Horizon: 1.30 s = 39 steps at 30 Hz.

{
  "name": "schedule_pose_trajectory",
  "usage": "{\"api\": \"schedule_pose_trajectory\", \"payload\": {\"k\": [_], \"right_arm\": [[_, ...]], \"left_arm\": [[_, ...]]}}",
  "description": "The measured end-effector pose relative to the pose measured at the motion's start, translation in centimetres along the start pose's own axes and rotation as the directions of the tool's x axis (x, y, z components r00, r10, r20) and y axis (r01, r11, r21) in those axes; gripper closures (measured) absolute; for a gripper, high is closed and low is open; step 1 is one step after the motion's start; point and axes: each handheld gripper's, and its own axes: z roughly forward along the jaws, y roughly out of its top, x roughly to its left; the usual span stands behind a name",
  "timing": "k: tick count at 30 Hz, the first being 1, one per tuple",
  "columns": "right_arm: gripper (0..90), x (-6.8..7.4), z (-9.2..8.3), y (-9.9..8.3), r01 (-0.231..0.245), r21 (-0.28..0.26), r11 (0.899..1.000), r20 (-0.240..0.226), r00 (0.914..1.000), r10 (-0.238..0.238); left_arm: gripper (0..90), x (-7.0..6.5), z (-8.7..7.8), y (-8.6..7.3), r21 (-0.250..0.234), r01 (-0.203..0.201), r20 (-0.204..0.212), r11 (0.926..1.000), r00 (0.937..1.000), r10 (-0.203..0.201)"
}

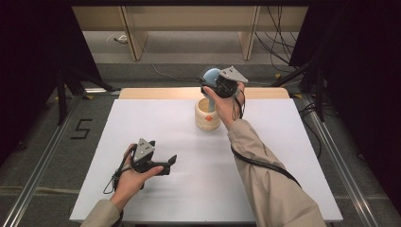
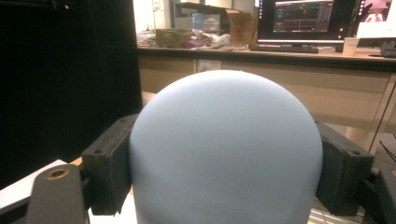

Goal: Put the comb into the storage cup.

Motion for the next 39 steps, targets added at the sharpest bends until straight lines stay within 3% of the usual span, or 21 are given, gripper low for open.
{"api": "schedule_pose_trajectory", "payload": {"k": [39], "right_arm": [[20.7, 0.1, 0.3, -1.1, 0.002, 0.021, 1.0, -0.003, 1.0, -0.002]], "left_arm": [[2.1, -0.1, 0.1, -0.1, 0.002, -0.001, 0.005, 1.0, 1.0, 0.001]]}}
